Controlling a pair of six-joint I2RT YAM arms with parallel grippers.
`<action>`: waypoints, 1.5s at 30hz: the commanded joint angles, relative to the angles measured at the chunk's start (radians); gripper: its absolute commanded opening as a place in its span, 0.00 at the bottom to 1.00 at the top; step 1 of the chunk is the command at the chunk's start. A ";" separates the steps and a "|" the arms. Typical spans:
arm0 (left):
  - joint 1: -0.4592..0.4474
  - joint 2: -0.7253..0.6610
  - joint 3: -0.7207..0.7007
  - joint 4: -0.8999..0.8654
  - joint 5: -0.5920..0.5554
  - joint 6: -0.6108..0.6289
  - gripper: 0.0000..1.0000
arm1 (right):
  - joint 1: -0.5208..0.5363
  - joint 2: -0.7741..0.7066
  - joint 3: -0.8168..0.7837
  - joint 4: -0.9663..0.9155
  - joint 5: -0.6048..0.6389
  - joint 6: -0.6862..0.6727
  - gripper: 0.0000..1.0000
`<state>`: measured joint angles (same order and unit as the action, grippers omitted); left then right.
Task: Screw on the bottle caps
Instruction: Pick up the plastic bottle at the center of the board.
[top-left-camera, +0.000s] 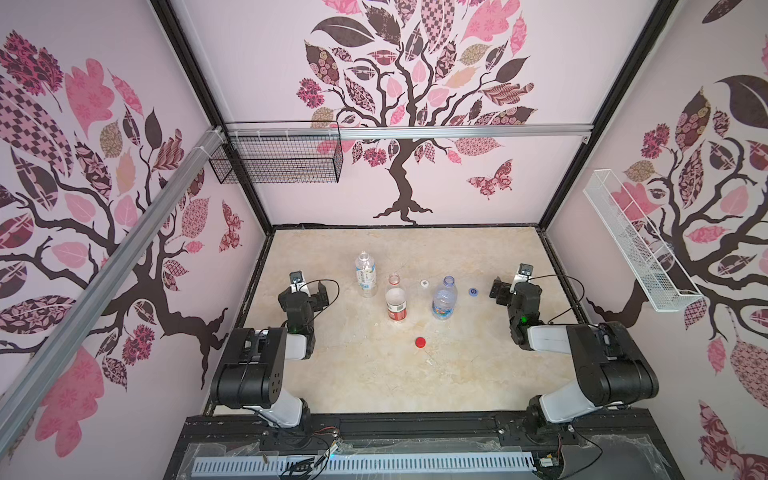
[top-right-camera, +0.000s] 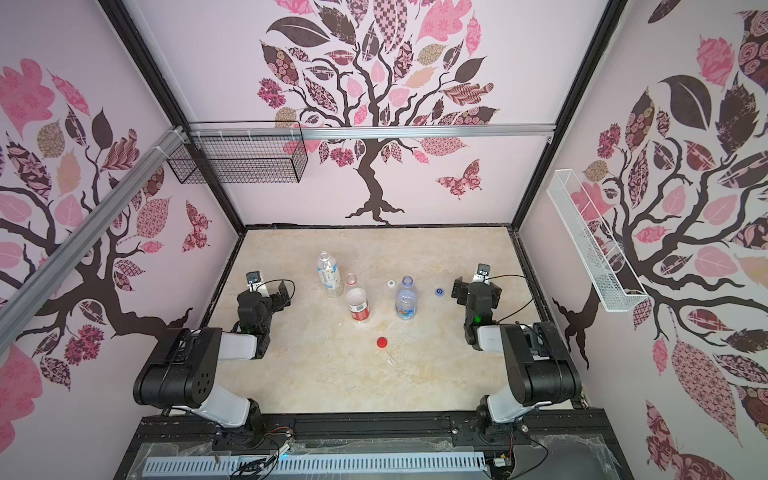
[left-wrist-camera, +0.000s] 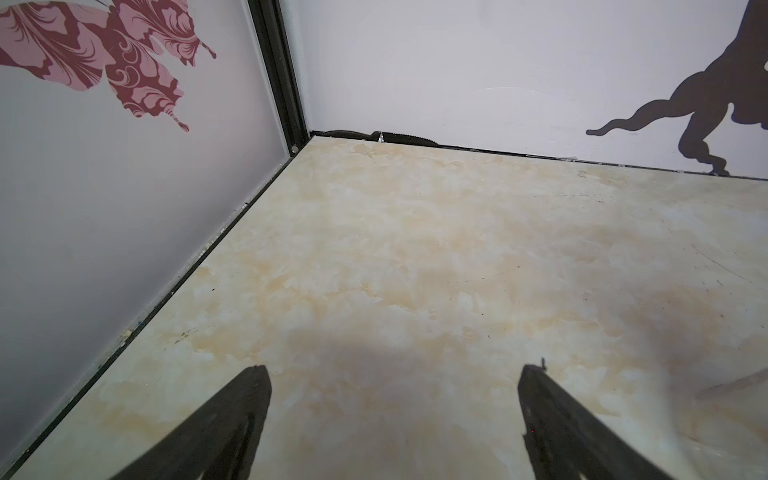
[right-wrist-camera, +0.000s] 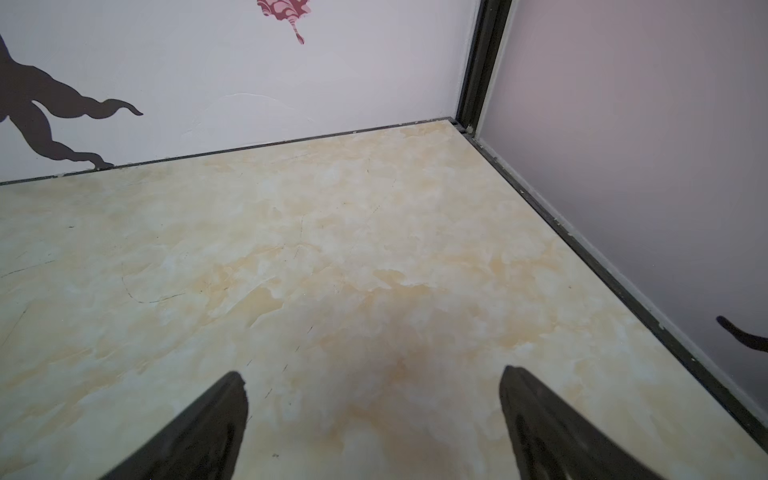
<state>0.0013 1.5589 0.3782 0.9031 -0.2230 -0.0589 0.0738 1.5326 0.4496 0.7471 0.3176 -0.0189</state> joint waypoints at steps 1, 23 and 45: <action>-0.001 0.012 -0.001 0.020 0.001 0.003 0.98 | -0.003 0.001 0.012 0.004 0.001 0.004 0.99; -0.001 -0.188 0.175 -0.487 -0.150 0.001 0.98 | -0.003 -0.160 0.280 -0.532 0.057 0.086 0.99; -0.295 -0.449 0.822 -1.607 0.145 0.054 0.98 | 0.261 -0.193 0.987 -1.611 -0.312 0.025 0.99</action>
<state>-0.2329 1.1297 1.1980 -0.5930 -0.1856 -0.0784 0.3061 1.3479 1.3849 -0.6582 0.0654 0.0570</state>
